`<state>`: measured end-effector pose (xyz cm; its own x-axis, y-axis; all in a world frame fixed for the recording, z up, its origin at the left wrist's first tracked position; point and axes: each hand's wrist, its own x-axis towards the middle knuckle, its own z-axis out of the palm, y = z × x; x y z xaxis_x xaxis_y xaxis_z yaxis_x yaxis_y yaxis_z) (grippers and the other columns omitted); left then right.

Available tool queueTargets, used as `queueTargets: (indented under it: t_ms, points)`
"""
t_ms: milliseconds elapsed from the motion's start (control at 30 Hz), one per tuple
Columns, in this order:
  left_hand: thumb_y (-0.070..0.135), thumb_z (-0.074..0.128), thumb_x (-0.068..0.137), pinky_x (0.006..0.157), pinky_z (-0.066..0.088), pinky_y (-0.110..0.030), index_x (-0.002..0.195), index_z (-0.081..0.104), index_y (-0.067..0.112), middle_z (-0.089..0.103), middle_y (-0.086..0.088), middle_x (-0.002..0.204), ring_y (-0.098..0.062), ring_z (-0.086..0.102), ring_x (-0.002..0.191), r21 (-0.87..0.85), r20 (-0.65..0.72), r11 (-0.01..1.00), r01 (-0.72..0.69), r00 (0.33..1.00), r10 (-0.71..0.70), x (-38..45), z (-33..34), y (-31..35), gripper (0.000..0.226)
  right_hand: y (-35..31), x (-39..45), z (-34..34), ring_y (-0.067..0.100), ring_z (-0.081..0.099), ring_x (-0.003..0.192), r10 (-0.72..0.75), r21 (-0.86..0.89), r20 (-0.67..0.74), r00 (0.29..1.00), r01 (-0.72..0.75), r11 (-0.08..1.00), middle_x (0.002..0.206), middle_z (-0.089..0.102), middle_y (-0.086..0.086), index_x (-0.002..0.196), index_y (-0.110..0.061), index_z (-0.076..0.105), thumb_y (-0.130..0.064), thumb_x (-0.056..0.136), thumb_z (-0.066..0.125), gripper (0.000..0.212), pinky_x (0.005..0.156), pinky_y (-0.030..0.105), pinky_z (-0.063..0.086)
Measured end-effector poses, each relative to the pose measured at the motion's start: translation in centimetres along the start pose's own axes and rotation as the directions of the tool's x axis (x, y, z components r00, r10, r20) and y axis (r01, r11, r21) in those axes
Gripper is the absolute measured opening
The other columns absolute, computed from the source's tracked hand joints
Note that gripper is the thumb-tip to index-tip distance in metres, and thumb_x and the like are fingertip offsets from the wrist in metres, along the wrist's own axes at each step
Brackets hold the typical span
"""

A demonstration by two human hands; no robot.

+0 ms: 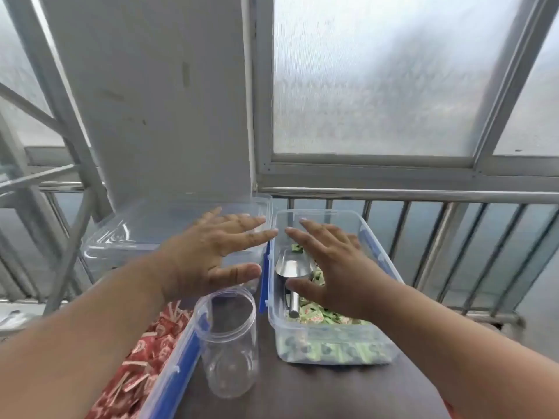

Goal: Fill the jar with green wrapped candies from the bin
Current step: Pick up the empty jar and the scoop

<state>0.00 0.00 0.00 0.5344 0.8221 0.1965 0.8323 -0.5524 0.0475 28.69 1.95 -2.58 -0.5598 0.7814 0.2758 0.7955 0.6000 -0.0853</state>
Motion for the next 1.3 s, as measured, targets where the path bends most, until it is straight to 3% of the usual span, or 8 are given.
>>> queueTargets:
  t_ms: [200, 367, 567, 667, 800, 933, 1100, 1300]
  points:
    - [0.108, 0.035, 0.079, 0.133, 0.029, -0.045, 0.169, 0.016, 0.066, 0.028, 0.021, 0.180, -0.004, 0.030, 0.163, -0.162, 0.064, 0.986, 0.031, 0.998, -0.021, -4.7, 1.2, 4.9, 0.101, -2.4, -3.2, 2.0, 0.025, 0.020, 0.156, 0.323, 0.315, 0.121, 0.939, -0.345, 0.884, 0.169, 0.023, 0.002, 0.166, -0.034, 0.001, -0.057, 0.074, 0.072, 0.118, 0.126, 0.044, 0.023]
    - [0.097, 0.050, 0.083, 0.116, 0.051, -0.037, 0.163, 0.054, 0.040, 0.061, 0.012, 0.160, -0.010, 0.059, 0.141, -0.142, -0.009, 0.982, 0.128, 0.991, -0.130, -5.6, 0.2, 7.3, 0.098, -3.5, -5.7, -0.1, 0.027, 0.030, 0.152, 0.366, 0.290, 0.273, 0.890, -0.439, 0.850, 0.168, 0.027, 0.003, 0.165, -0.032, 0.010, -0.054, 0.070, 0.081, 0.121, 0.122, 0.042, 0.032]
    - [0.088, 0.056, 0.092, 0.082, 0.066, -0.038, 0.095, 0.088, 0.026, 0.080, 0.012, 0.088, -0.005, 0.074, 0.080, -0.355, -0.105, 0.923, 0.148, 0.975, -0.197, -6.7, 1.3, 7.0, 0.069, -4.8, -10.3, -1.7, 0.022, 0.036, 0.150, 0.330, 0.298, 0.319, 0.889, -0.424, 0.855, 0.168, 0.029, -0.006, 0.164, -0.039, 0.013, -0.055, 0.075, 0.085, 0.116, 0.115, 0.034, 0.035]
    - [0.068, 0.063, 0.100, 0.063, 0.046, -0.034, 0.061, 0.057, 0.006, 0.050, -0.011, 0.059, -0.016, 0.044, 0.053, -0.484, -0.085, 0.868, 0.110, 0.981, -0.172, -6.3, 1.6, 7.0, 0.073, -4.9, -11.3, -1.8, 0.020, 0.033, 0.152, 0.315, 0.306, 0.317, 0.895, -0.411, 0.859, 0.169, 0.026, -0.008, 0.164, -0.043, 0.012, -0.063, 0.070, 0.085, 0.121, 0.118, 0.035, 0.031]
    - [0.076, 0.063, 0.096, 0.058, 0.039, -0.035, 0.061, 0.044, 0.004, 0.043, 0.001, 0.059, -0.015, 0.038, 0.055, -0.582, -0.112, 0.807, 0.101, 0.973, -0.203, -5.3, 2.4, 6.4, 0.082, -5.0, -10.6, -1.6, 0.020, 0.028, 0.154, 0.278, 0.291, 0.345, 0.897, -0.383, 0.876, 0.171, 0.021, -0.011, 0.162, -0.049, 0.009, -0.070, 0.067, 0.084, 0.122, 0.123, 0.039, 0.029]
    - [0.086, 0.051, 0.085, 0.089, 0.066, -0.037, 0.093, 0.087, 0.007, 0.086, 0.005, 0.093, -0.013, 0.082, 0.088, -0.741, -0.074, 0.652, 0.159, 0.946, -0.315, -4.2, 3.3, 5.3, 0.087, -5.1, -8.4, -1.3, 0.022, 0.031, 0.153, 0.275, 0.257, 0.386, 0.881, -0.389, 0.885, 0.169, 0.028, -0.007, 0.163, -0.044, 0.013, -0.068, 0.073, 0.081, 0.115, 0.121, 0.038, 0.030]
    - [0.057, 0.062, 0.100, 0.099, 0.066, -0.036, 0.108, 0.085, 0.000, 0.086, -0.015, 0.104, -0.035, 0.081, 0.105, -0.933, -0.035, 0.343, 0.106, 0.924, -0.380, -4.4, 4.4, 5.0, 0.062, -4.8, -5.2, 1.0, 0.025, 0.060, 0.128, 0.362, 0.235, 0.370, 0.856, -0.463, 0.855, 0.156, 0.049, 0.003, 0.162, -0.038, 0.019, -0.071, 0.078, 0.075, 0.106, 0.102, 0.036, 0.052]
    - [0.032, 0.059, 0.114, 0.095, 0.067, -0.034, 0.106, 0.084, -0.003, 0.085, -0.018, 0.100, -0.034, 0.082, 0.102, -0.937, -0.068, 0.340, 0.082, 0.912, -0.406, -4.5, 4.6, 4.5, 0.044, -4.5, -3.9, 3.6, 0.030, 0.062, 0.115, 0.441, 0.111, 0.437, 0.784, -0.534, 0.838, 0.138, 0.058, 0.009, 0.164, -0.023, 0.013, -0.045, 0.083, 0.081, 0.108, 0.087, 0.034, 0.052]
